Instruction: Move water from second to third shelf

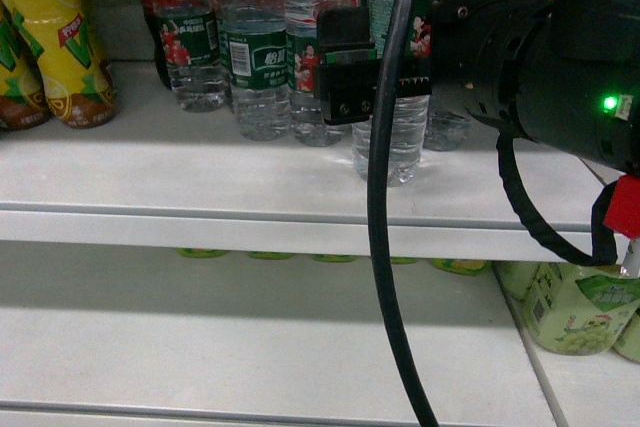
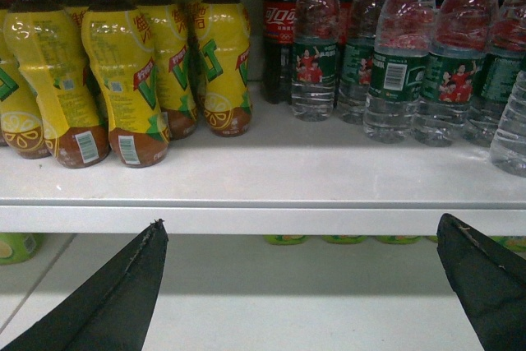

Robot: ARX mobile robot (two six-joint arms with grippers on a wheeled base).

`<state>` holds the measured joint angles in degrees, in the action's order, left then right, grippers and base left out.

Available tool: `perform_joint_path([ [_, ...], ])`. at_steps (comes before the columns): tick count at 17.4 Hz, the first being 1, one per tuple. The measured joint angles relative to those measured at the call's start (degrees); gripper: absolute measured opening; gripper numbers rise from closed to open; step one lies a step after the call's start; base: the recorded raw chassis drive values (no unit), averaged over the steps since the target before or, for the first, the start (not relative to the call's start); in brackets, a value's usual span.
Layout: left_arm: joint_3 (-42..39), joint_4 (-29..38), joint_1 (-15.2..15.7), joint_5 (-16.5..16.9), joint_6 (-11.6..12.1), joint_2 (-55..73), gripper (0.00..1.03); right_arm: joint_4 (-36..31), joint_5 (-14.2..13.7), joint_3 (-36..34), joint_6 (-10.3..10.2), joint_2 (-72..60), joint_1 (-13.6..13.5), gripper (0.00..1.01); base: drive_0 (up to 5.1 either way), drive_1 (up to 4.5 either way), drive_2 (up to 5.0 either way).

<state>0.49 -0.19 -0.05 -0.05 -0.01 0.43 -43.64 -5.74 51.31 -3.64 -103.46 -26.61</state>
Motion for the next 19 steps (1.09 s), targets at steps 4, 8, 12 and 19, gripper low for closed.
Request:
perform_joint_path([
  [4,0.0,0.0,0.0,0.0,0.0,0.0,0.98,1.7,-1.6,4.1,-0.2,-3.0,0.0,0.98,0.0,0.00,0.0],
  [8,0.0,0.0,0.0,0.0,0.0,0.0,0.98,3.2,-3.4,7.8,-0.2,-5.5,0.0,0.98,0.0,0.00,0.0],
  [12,0.0,0.0,0.0,0.0,0.0,0.0,0.98,4.8,-5.3,11.2,0.1,-7.6,0.0,0.98,0.0,0.00,0.0],
  [19,0.0,0.0,0.0,0.0,0.0,0.0,0.98,7.5,-8.7,13.3,-2.2,-8.2,-0.4,0.72,0.0,0.00,0.0],
])
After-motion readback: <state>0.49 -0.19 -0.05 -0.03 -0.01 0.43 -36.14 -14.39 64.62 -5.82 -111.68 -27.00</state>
